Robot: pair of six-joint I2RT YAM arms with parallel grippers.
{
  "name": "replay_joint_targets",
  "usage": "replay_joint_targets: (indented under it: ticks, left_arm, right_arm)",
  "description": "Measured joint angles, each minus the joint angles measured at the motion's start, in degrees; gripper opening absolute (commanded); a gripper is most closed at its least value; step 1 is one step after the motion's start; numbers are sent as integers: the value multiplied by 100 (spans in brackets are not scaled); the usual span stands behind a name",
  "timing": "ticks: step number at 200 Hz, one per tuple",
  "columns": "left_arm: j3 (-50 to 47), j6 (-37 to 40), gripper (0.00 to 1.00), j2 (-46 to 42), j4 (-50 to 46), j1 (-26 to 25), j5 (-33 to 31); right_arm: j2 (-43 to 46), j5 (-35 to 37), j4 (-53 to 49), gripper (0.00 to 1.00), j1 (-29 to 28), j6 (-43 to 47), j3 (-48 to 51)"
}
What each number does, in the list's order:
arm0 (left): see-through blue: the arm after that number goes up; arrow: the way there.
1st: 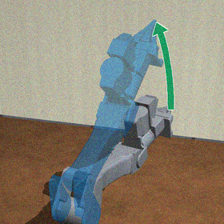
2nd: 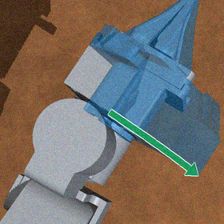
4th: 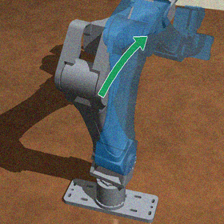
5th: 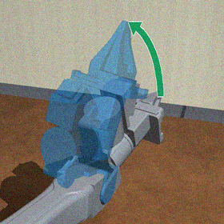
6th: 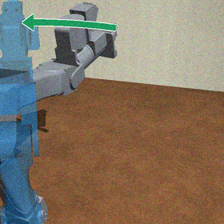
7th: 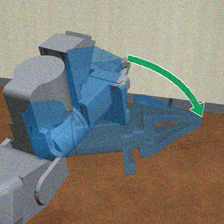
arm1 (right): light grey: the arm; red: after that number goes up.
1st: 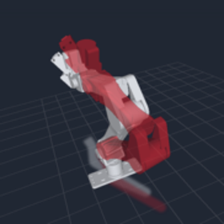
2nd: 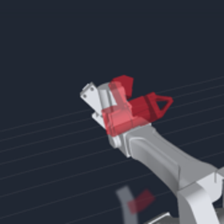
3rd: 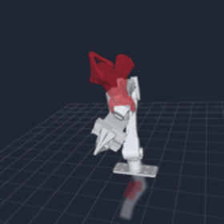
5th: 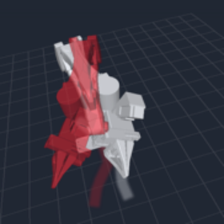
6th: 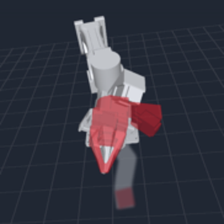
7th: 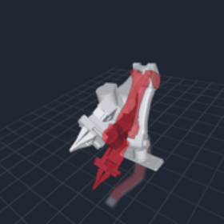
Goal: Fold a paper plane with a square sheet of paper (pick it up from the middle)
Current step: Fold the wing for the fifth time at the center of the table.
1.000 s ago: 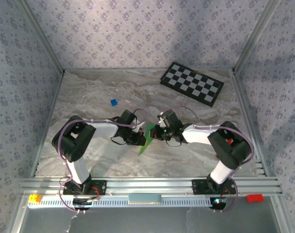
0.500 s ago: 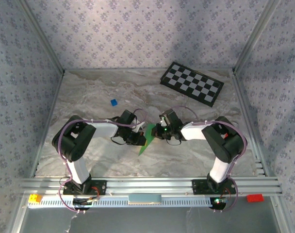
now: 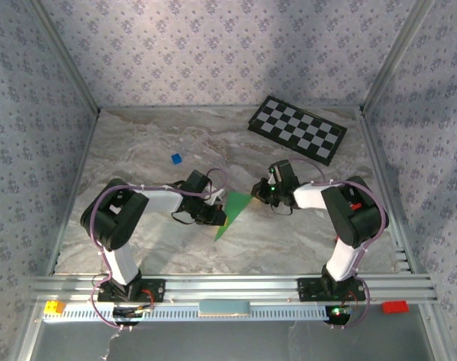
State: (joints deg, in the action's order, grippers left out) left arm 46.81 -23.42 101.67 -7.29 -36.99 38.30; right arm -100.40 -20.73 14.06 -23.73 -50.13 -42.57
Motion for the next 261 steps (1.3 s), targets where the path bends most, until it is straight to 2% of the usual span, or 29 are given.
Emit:
replay_joint_targets:
  ticks: [41,75,115,161,213,235,261]
  left_arm:
    - [0,-15,0,0,2,4,4]
    - [0,-48,0,0,7,4,2]
    - [0,-122,0,-4,9,4,0]
    - [-44,-195,0,-31,44,4,24]
    - [26,-310,1,-144,-308,-2,-44]
    - [343,-446,3,-192,-796,-2,-42]
    - [857,-621,4,-195,-881,-13,4]
  right_arm:
    - [328,284,-144,14,96,94,11]
    - [911,140,125,12,-269,175,105]
    - [597,-94,197,10,-820,208,127]
    - [22,-157,284,8,-852,188,155]
    - [11,-48,284,4,-894,149,151]
    - [11,-50,293,4,-894,149,155]
    - [11,-48,293,3,-896,149,155]
